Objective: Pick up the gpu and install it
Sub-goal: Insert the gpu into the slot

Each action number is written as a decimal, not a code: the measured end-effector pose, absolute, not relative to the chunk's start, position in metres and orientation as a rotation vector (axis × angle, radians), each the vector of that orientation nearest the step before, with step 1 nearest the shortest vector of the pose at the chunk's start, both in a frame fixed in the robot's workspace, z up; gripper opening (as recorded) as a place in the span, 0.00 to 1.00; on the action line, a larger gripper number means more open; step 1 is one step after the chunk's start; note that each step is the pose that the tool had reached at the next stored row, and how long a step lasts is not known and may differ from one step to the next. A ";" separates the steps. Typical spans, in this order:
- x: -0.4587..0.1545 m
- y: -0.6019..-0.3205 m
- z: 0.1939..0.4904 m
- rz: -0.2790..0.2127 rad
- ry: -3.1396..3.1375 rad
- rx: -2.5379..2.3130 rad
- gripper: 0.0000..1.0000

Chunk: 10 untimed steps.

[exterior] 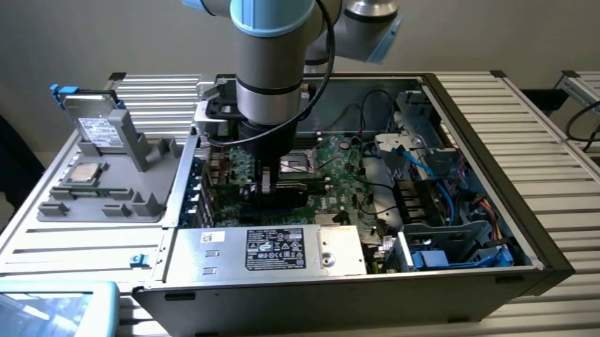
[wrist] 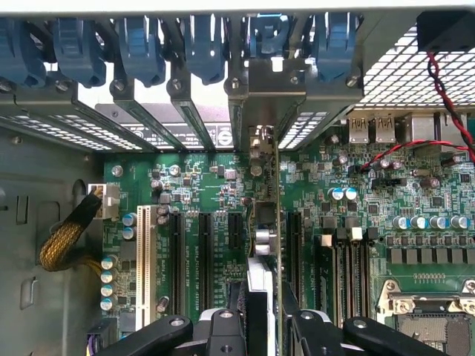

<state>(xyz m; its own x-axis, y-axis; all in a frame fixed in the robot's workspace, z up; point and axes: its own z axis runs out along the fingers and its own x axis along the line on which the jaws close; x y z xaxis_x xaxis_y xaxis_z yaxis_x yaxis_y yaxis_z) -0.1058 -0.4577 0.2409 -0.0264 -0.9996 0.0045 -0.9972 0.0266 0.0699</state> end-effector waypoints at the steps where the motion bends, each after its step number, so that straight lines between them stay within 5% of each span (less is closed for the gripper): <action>1: -0.106 -0.458 0.241 -0.073 -2.213 2.155 0.29; 10: -0.106 -0.456 0.241 -0.071 -2.213 2.155 0.29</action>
<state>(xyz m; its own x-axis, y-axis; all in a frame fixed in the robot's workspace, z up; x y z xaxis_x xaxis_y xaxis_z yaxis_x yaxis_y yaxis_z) -0.1059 -0.4565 0.2408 -0.0266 -0.9996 0.0049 -0.9972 0.0268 0.0691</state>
